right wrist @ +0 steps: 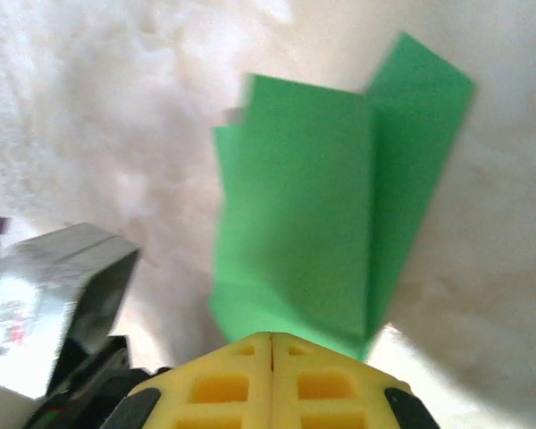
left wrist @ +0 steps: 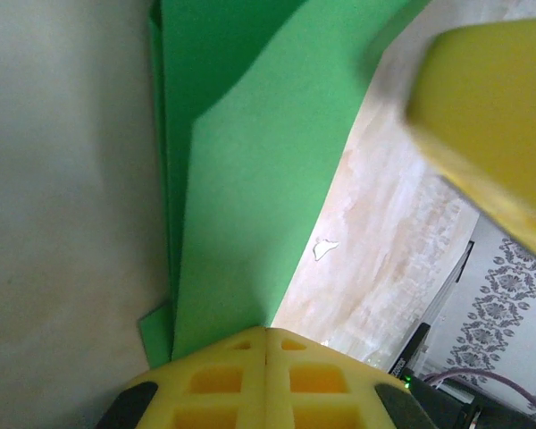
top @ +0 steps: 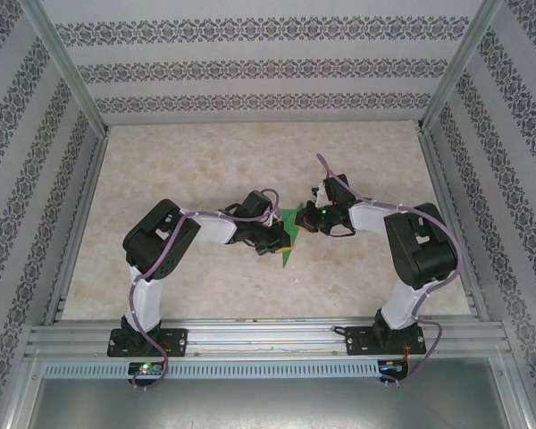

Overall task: Fold a paper plane with a square sheet of paper (fold left side to right side)
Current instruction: Fold the wing for the fifth time at the center of the table.

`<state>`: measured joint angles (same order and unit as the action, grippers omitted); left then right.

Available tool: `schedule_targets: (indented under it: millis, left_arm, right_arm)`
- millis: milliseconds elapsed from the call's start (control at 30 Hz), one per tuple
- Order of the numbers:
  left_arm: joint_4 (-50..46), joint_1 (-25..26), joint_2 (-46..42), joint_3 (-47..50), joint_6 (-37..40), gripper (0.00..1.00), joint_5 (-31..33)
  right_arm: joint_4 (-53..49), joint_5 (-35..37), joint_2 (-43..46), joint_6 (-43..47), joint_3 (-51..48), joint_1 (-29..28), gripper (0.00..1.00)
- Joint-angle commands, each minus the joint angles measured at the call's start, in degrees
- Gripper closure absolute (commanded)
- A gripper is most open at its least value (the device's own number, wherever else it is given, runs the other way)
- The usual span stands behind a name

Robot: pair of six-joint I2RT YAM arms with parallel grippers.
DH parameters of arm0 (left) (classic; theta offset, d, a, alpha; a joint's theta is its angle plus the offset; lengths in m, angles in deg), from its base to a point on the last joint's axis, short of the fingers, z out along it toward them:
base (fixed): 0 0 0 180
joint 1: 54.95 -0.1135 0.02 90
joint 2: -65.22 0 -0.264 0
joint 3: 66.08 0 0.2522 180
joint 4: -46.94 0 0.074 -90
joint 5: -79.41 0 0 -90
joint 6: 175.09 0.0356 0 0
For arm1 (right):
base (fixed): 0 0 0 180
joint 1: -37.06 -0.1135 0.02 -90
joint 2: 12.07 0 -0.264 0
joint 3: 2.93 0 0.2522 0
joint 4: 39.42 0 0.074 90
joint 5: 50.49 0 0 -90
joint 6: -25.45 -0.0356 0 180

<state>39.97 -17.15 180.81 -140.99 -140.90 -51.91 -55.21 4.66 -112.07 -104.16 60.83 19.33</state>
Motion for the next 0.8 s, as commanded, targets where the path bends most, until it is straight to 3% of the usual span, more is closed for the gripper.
schedule_targets:
  millis: [0, 233, 767]
  left_arm:
    - [-10.18, 0.17, 1.96, 1.64, 2.54, 1.00, 4.62]
    - [-11.30, 0.17, 1.75, 1.60, 3.17, 1.00, 5.28]
    - [-13.30, 0.21, 1.48, 2.40, 3.26, 1.00, 6.43]
  right_arm:
    - [2.14, -2.21, 1.28, 2.22, -0.11, 0.33, 1.00]
    - [6.62, -2.18, -2.04, 1.80, -1.32, -0.11, 1.00]
    - [5.39, 0.44, -7.98, 4.96, 1.15, 2.77, 1.00]
